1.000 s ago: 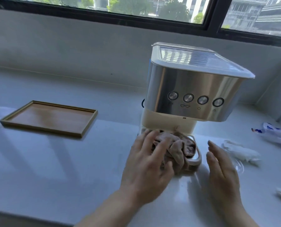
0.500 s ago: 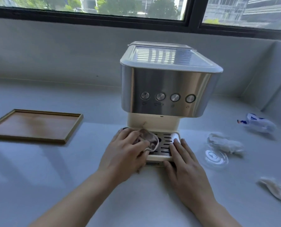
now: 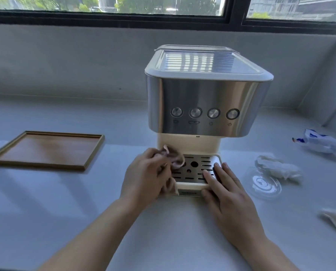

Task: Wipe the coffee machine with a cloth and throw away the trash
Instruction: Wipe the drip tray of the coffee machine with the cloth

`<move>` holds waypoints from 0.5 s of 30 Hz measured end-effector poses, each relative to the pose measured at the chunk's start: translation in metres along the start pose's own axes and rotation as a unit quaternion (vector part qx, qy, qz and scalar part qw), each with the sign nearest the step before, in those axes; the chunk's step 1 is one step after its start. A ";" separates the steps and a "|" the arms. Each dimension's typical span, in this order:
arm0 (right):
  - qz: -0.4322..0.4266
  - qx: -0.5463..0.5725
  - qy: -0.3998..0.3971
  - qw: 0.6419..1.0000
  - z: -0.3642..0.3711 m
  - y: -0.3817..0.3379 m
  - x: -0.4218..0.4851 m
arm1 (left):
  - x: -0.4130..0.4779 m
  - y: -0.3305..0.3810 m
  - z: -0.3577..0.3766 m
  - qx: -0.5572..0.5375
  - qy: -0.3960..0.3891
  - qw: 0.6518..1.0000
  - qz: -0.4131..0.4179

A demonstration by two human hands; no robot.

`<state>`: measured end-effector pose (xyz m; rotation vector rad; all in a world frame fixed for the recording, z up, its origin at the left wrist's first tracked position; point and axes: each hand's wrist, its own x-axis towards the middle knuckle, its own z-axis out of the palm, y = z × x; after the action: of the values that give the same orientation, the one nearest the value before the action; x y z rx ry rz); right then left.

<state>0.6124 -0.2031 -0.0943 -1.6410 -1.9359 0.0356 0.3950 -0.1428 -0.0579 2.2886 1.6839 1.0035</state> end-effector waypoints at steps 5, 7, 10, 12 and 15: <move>0.007 0.002 0.002 1.000 0.001 -0.002 0.000 | -0.033 -0.006 -0.005 0.037 0.006 0.996 0.086; 0.008 0.004 -0.001 1.000 0.001 -0.002 -0.001 | -0.001 -0.006 -0.004 0.025 -0.026 0.999 0.038; 0.012 0.008 0.000 1.000 -0.001 -0.003 -0.001 | 0.021 -0.009 0.002 -0.096 -0.009 0.989 -0.109; 0.012 0.006 0.000 1.000 0.000 -0.002 0.000 | 0.001 -0.006 0.008 -0.131 0.050 0.981 -0.135; 0.019 0.007 0.007 1.000 0.001 -0.003 0.000 | -0.042 0.008 0.017 -0.139 0.117 0.973 -0.146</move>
<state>0.6095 -0.2034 -0.0938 -1.6649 -1.8894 0.0527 0.4043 -0.1782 -0.0855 1.7462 1.7634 1.3775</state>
